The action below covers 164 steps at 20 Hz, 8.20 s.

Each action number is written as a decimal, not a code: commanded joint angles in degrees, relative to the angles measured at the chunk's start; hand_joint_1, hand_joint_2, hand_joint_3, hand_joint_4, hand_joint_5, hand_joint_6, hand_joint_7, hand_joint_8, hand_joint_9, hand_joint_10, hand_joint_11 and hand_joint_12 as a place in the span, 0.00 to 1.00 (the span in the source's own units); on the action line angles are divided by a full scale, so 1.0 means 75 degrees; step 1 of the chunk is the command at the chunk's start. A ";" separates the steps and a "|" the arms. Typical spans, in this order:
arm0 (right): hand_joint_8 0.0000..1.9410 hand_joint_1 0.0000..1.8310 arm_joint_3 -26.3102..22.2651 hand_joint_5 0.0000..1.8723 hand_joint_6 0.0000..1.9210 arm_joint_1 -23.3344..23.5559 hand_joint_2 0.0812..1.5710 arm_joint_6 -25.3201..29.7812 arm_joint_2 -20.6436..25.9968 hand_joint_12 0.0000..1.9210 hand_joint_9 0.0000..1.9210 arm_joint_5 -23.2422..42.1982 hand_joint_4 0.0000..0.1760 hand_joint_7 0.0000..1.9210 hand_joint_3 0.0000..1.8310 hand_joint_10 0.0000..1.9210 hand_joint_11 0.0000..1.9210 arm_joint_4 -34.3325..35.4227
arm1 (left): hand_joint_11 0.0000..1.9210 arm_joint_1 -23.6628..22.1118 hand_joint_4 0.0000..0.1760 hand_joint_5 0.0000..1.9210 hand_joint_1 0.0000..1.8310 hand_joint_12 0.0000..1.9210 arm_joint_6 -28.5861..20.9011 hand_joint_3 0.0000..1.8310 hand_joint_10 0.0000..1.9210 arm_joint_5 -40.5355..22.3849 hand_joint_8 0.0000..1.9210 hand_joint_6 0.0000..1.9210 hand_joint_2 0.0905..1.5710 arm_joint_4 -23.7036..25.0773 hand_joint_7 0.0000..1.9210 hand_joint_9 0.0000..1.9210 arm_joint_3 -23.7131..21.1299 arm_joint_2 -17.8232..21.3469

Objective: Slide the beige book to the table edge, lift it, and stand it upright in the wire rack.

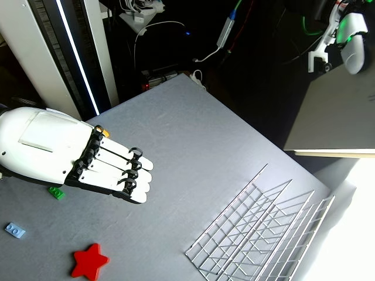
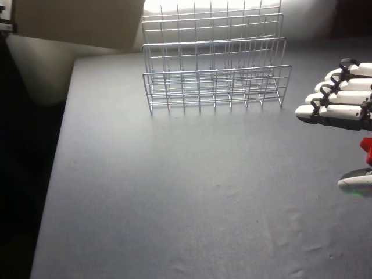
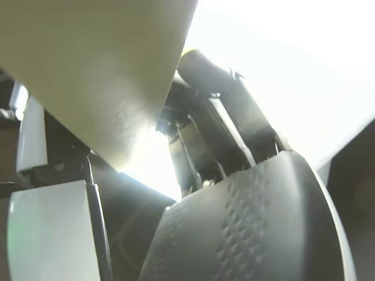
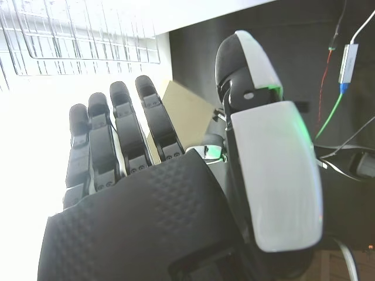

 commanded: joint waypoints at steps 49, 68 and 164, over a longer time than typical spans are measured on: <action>0.00 0.13 -0.0005 0.07 0.00 0.0111 0.75 -0.0089 0.0052 0.15 0.08 0.1032 0.00 0.08 0.00 0.00 0.00 0.0256 | 0.45 0.1538 0.00 0.37 0.66 0.91 -0.3119 0.00 0.79 -0.3423 0.75 0.62 0.77 -0.0026 0.46 0.52 0.2577 -0.2955; 0.00 0.11 -0.0008 0.06 0.00 0.0125 0.76 -0.0089 0.0039 0.18 0.07 0.1098 0.00 0.08 0.00 0.00 0.00 0.0256 | 0.45 0.1757 0.00 0.38 0.67 0.90 -0.3852 0.00 0.79 -0.3876 0.76 0.61 0.76 -0.0024 0.46 0.53 0.3721 -0.3803; 0.00 0.05 0.0093 0.03 0.00 0.0218 0.75 -0.0242 -0.0397 0.15 0.06 0.1536 0.00 0.08 0.00 0.00 0.00 0.0256 | 0.45 0.2828 0.00 0.44 0.68 0.81 -0.5425 0.00 0.65 -0.6025 0.65 0.52 0.72 -0.1275 0.51 0.55 0.6634 -0.6024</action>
